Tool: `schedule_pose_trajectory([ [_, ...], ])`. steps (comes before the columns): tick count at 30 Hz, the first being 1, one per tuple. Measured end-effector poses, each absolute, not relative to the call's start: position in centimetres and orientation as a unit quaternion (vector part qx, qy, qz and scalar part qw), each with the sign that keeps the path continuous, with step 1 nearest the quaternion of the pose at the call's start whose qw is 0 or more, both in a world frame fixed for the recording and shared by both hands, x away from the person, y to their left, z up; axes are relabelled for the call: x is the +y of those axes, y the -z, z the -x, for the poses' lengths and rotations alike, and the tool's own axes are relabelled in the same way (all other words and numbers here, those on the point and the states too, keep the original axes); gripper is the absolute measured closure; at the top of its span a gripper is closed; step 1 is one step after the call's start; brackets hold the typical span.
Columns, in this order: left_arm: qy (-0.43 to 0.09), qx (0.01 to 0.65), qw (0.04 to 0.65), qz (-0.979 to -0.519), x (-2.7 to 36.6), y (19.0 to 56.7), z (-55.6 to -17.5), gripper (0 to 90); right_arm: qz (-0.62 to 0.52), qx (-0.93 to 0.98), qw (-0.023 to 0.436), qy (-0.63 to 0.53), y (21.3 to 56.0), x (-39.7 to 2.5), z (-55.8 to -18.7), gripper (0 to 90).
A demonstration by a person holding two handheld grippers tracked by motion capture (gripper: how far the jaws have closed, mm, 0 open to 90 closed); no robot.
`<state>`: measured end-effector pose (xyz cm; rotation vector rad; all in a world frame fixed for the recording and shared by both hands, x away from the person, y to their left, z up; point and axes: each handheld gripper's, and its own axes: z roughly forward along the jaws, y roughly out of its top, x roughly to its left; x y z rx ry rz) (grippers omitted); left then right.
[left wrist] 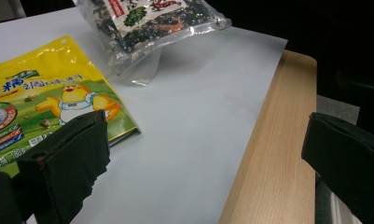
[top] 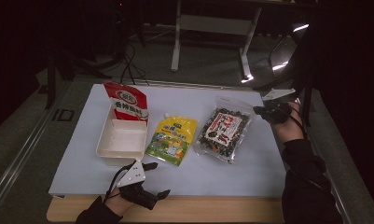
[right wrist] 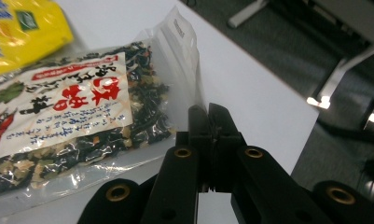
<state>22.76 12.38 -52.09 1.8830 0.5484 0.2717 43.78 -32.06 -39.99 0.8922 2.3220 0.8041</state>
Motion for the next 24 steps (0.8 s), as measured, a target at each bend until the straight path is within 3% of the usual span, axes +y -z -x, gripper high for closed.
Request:
schedule_pose_trajectory([
  [11, -0.113, 0.234, 0.548, -0.795, 12.2, 52.0, -22.9, 1.6, -0.264, 0.861, 0.279, -0.334, 36.9, -29.6, -40.6, 89.9],
  [24, -0.127, 0.242, 0.547, -0.791, 12.0, 50.9, -23.1, 1.6, -0.2, 0.865, 0.275, -0.369, 35.7, -28.1, -34.8, 89.8],
])
